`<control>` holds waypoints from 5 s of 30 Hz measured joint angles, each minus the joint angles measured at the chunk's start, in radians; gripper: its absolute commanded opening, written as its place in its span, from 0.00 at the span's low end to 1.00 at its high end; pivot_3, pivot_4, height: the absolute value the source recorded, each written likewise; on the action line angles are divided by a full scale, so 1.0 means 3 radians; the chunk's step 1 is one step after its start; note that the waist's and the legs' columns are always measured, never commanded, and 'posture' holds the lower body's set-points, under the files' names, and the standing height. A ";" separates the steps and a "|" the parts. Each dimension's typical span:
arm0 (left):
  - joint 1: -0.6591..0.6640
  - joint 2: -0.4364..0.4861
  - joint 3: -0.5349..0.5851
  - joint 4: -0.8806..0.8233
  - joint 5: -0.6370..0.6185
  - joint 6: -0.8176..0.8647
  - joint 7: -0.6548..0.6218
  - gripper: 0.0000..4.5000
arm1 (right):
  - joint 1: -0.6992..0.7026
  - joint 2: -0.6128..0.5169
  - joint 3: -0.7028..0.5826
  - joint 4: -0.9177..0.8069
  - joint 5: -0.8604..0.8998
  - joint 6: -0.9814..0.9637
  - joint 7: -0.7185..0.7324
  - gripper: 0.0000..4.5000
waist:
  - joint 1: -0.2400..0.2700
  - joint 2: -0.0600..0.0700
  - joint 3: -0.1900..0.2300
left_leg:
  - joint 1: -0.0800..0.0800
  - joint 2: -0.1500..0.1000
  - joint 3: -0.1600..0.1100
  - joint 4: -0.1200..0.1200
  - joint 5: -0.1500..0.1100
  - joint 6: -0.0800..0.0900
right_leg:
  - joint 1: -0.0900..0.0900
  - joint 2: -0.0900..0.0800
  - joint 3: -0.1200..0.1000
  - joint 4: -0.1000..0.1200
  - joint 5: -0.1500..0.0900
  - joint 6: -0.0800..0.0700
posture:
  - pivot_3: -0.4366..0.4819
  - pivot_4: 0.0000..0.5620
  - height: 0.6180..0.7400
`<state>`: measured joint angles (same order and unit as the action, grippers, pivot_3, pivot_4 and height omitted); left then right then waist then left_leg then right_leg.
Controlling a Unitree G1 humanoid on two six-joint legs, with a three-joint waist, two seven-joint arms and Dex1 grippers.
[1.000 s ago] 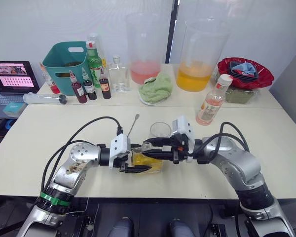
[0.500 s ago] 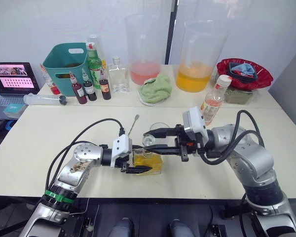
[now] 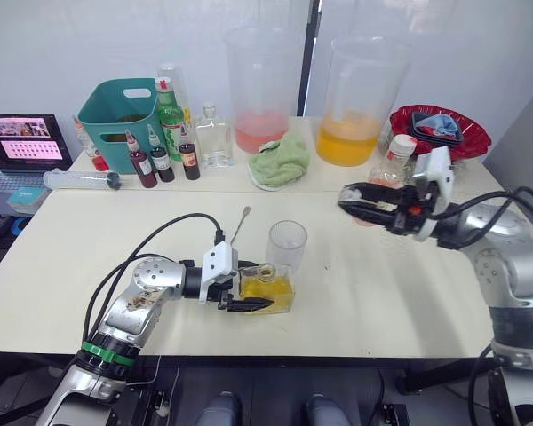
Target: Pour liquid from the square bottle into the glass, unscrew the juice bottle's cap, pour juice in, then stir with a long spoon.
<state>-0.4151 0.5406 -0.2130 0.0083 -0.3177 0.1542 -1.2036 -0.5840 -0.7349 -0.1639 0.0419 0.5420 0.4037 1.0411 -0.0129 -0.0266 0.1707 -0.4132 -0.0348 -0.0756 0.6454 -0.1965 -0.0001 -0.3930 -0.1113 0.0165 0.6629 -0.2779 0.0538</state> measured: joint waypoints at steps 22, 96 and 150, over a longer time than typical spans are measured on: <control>0.0009 -0.0067 -0.0004 -0.0094 0.0026 0.0187 0.0281 0.62 | -0.0138 0.0248 -0.0553 0.3442 -0.0824 -0.1941 -0.1179 0.24 | -0.0018 0.0018 0.0002 | 0.0011 -0.0001 0.0010 -0.0004 0.0000 0.0000 | 0.0012 -0.0002 0.0008 -0.0007 0.0000 0.0000 | 0.48 0.27 1.00; -0.0920 0.0311 0.0084 -0.0224 0.0591 0.0795 0.1522 0.62 | 0.1021 0.0097 0.0146 -0.0600 0.0313 0.0483 0.0370 0.99 | 0.0033 0.0008 0.0019 | -0.0007 -0.0002 0.0000 -0.0003 -0.0005 0.0006 | 0.0002 0.0000 -0.0001 -0.0017 -0.0001 0.0003 | 0.48 0.27 1.00; -0.1268 -0.0263 -0.0539 0.0989 0.3001 -0.1380 0.2606 0.62 | 0.1381 0.0187 -0.0021 -0.1098 0.0511 0.0513 -0.0232 0.99 | 0.0037 0.0007 0.0019 | -0.0010 -0.0008 -0.0001 0.0004 -0.0004 0.0006 | -0.0003 -0.0004 -0.0001 -0.0004 0.0000 0.0004 | 0.48 0.27 1.00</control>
<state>-0.7955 0.4618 -0.3746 0.3051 0.5825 -0.2599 -0.4219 -0.1697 -0.6788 -0.1702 -0.2875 0.6953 0.5575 0.9713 -0.0016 -0.0244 0.1765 -0.4161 -0.0371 -0.0759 0.6467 -0.1978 0.0019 -0.3940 -0.1123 0.0161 0.6617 -0.2780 0.0551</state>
